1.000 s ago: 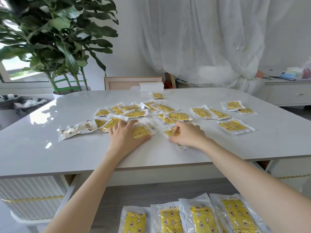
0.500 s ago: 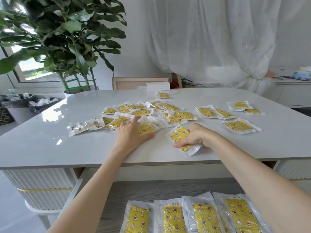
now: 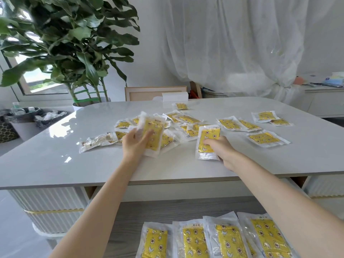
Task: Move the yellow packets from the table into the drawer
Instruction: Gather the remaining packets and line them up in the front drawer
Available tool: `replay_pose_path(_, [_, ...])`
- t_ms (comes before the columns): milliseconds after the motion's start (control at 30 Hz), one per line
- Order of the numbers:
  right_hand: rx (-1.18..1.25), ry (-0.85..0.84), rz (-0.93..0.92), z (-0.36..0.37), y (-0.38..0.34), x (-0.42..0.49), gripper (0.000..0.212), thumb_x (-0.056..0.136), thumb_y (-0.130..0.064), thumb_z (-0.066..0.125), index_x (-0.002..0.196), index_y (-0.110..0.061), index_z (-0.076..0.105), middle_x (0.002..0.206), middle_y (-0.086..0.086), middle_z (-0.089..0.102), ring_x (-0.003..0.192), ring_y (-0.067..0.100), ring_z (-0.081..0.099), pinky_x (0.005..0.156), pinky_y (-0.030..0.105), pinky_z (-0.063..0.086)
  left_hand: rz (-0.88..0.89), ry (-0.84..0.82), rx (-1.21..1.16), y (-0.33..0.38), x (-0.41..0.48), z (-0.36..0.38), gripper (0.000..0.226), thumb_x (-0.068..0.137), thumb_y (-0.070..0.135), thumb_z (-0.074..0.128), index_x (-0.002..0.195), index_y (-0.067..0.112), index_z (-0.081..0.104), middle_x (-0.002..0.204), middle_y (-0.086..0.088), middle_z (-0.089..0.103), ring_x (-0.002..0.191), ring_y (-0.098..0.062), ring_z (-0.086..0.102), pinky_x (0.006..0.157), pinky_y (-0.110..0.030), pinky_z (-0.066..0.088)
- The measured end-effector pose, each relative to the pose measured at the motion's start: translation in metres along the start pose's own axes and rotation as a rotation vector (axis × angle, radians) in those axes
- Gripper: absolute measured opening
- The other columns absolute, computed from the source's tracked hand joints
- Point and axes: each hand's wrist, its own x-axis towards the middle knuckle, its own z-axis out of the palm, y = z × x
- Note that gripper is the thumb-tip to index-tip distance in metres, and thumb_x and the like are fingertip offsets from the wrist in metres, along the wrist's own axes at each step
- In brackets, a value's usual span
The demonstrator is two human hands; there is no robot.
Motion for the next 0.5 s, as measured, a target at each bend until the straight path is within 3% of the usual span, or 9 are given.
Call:
replay_pose_path(100, [0.110,0.018,0.023,0.000,-0.002,0.000,0.045,0.090,-0.020,0.060,0.130,-0.006,0.045,0.089,0.000,0.057,0.065,0.008,0.050,0.032,0.010,0.032,-0.105,0.003,-0.193,0.003,0.004,-0.003,0.025,0.085,0.036,0.068,0.076,0.012,0.065,0.071,0.002,0.066,0.063,-0.009,0.062,0.057,-0.016,0.050])
replay_pose_path(167, [0.148,0.041,0.026,0.000,-0.003,-0.001,0.046,0.090,-0.019,0.060,0.131,-0.005,0.046,0.078,-0.003,0.050,0.057,0.006,0.043,0.027,0.008,0.026,-0.088,-0.066,-0.117,0.005,0.006,0.001,0.022,0.086,0.033,0.068,0.074,0.015,0.064,0.069,0.004,0.065,0.060,-0.007,0.063,0.049,-0.011,0.048])
replay_pose_path(233, [0.168,0.049,0.040,0.001,-0.005,-0.003,0.044,0.090,-0.019,0.061,0.130,-0.006,0.048,0.077,-0.003,0.050,0.056,0.006,0.042,0.027,0.008,0.026,-0.096,-0.192,0.069,0.005,0.014,0.008,0.024,0.086,0.039,0.066,0.075,0.018,0.063,0.071,0.004,0.064,0.070,-0.015,0.062,0.052,-0.013,0.047])
replay_pose_path(367, [0.165,0.049,0.057,0.002,-0.005,-0.001,0.033,0.089,-0.021,0.061,0.119,-0.013,0.052,0.077,-0.003,0.050,0.052,0.007,0.039,0.029,0.008,0.025,-0.081,-0.529,0.673,0.005,0.032,0.018,0.062,0.070,0.075,0.054,0.085,0.015,0.063,0.092,-0.003,0.064,0.096,-0.029,0.059,0.087,-0.035,0.048])
replay_pose_path(433, [0.142,0.042,0.056,0.002,-0.005,-0.002,0.033,0.088,-0.024,0.060,0.119,-0.013,0.053,0.082,-0.001,0.051,0.050,0.008,0.038,0.034,0.010,0.024,-0.012,-0.593,0.787,0.011,0.032,0.023,0.063,0.079,0.069,0.053,0.089,0.007,0.058,0.091,-0.006,0.063,0.089,-0.027,0.058,0.082,-0.035,0.048])
replay_pose_path(500, [0.138,0.027,0.051,0.002,-0.006,-0.005,0.017,0.091,-0.025,0.055,0.106,-0.017,0.052,0.080,-0.001,0.055,0.051,0.008,0.041,0.041,0.016,0.026,0.045,-0.603,0.773,0.014,0.031,0.025,0.053,0.083,0.062,0.054,0.078,0.009,0.050,0.079,-0.006,0.057,0.077,-0.026,0.055,0.069,-0.032,0.041])
